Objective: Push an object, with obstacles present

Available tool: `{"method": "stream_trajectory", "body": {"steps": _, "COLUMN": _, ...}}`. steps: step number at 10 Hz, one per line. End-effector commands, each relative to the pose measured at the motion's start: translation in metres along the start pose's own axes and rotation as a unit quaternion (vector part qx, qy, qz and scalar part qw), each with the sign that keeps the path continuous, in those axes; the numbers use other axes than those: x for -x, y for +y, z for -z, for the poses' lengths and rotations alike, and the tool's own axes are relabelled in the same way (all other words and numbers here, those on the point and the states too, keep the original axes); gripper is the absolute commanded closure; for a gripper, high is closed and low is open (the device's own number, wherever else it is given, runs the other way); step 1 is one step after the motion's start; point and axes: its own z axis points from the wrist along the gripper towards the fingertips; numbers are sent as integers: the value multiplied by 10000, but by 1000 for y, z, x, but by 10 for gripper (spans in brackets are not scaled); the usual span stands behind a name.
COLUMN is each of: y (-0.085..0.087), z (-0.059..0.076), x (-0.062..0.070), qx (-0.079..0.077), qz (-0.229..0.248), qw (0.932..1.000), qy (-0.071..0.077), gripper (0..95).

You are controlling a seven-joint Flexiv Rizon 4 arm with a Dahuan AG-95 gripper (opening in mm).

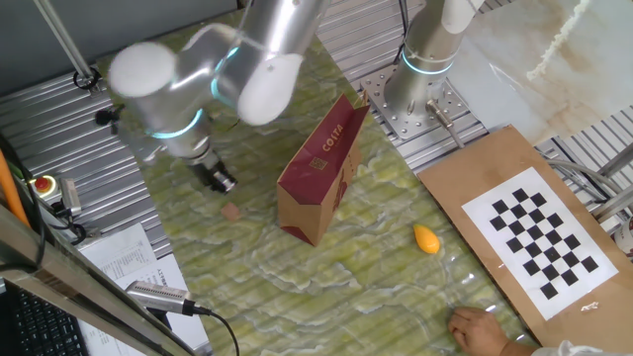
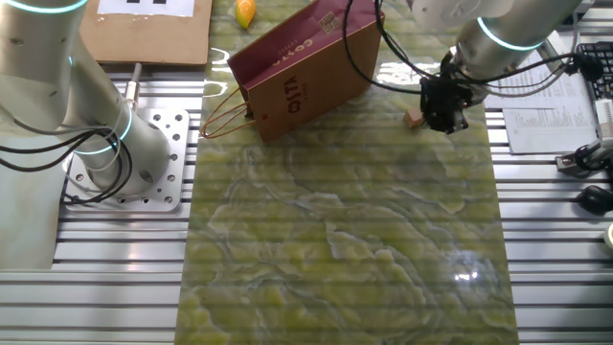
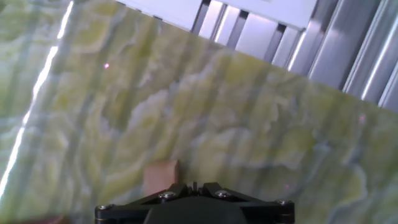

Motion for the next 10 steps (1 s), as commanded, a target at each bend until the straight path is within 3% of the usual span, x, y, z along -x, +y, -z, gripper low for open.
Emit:
{"method": "stream_trajectory", "body": {"steps": 1, "y": 6, "z": -9, "x": -8, "qx": -32, "qz": -46, "qw": 10000, "qy": -3, "gripper": 950}}
{"method": "stream_trajectory", "body": {"steps": 4, "y": 16, "z": -23, "x": -7, "qx": -75, "qz": -105, "qw": 9998, "qy": -123, "gripper": 950}}
{"method": "stream_trajectory", "body": {"steps": 6, "y": 16, "z": -29, "x": 1, "qx": -76, "qz": -127, "qw": 9998, "qy": -160, "gripper": 950}}
{"method": "stream_trajectory", "body": {"steps": 10, "y": 24, "z": -21, "x": 27, "qx": 11, "qz": -247, "qw": 9995, "qy": -200, "gripper": 950}}
